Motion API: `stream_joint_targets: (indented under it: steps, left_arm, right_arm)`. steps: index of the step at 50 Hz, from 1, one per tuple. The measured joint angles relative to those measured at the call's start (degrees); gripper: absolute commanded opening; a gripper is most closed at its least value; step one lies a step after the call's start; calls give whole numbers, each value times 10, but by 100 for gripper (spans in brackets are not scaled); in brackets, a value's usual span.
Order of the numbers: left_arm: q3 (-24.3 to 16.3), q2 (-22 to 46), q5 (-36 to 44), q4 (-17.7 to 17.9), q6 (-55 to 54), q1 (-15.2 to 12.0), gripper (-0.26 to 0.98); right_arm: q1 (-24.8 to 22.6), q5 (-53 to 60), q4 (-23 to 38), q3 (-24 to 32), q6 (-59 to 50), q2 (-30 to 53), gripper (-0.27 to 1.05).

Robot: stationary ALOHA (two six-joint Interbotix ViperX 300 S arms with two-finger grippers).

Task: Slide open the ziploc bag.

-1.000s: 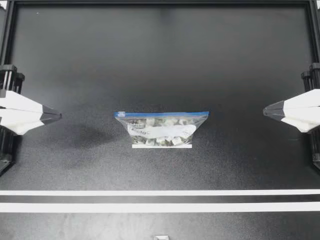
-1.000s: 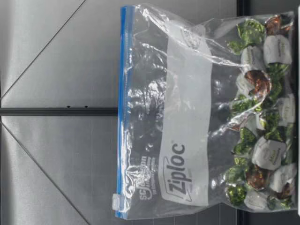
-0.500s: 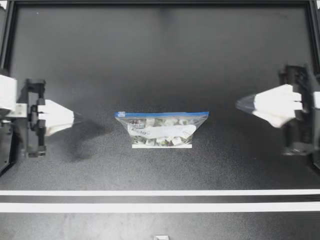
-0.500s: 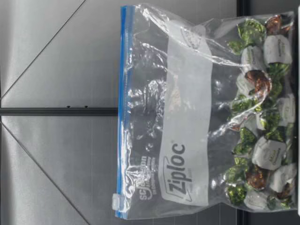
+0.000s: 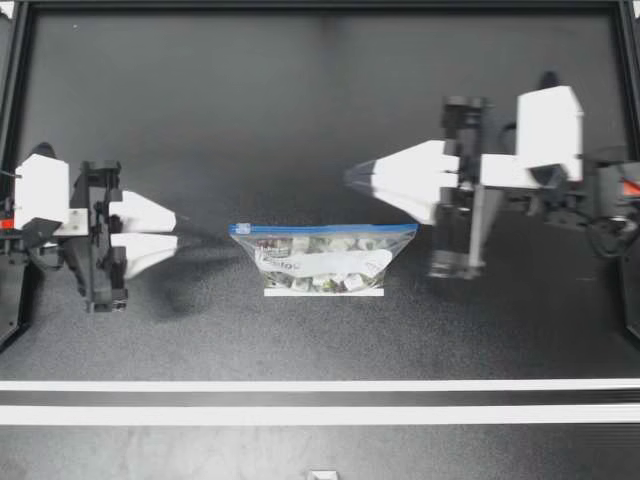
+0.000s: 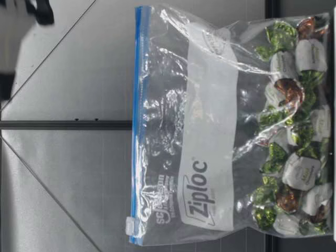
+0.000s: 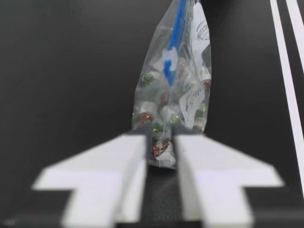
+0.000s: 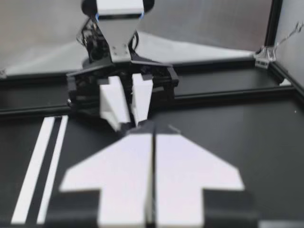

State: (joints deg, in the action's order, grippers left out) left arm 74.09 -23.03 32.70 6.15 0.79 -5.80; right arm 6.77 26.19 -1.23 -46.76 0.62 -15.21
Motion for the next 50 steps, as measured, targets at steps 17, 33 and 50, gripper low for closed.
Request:
stream_joint_targets:
  steps: [17, 33, 50]
  left_arm:
    - [-45, 89, 45, 0, -2, 11, 40]
    - [-60, 131, 89, -4, -23, 11, 34]
    - [-64, 132, 90, -4, -23, 12, -18]
  right_arm:
    - [2, -45, 11, 101, 1, 98, 41]
    - [3, -113, 23, 163, 1, 163, 42]
    - [1, -145, 35, 201, 0, 211, 46]
